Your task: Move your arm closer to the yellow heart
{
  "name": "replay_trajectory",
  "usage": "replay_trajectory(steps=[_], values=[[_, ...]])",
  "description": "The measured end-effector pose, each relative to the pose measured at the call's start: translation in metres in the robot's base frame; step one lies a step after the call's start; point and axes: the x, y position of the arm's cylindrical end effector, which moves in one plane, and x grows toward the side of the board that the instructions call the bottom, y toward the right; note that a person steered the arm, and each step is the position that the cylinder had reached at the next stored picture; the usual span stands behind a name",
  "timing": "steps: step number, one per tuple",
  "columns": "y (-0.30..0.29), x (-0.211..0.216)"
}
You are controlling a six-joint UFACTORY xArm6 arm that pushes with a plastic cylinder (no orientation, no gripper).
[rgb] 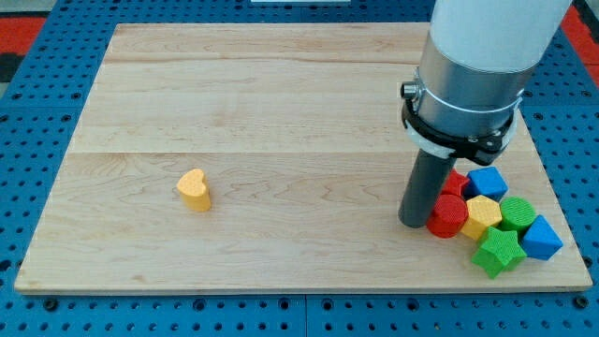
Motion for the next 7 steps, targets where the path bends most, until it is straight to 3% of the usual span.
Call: replay_trajectory(steps=[2,4,5,7], values=[[-0.081,-0.017],[-0.125,-0.09],[-0.186,-0.112],[-0.299,-0.103]])
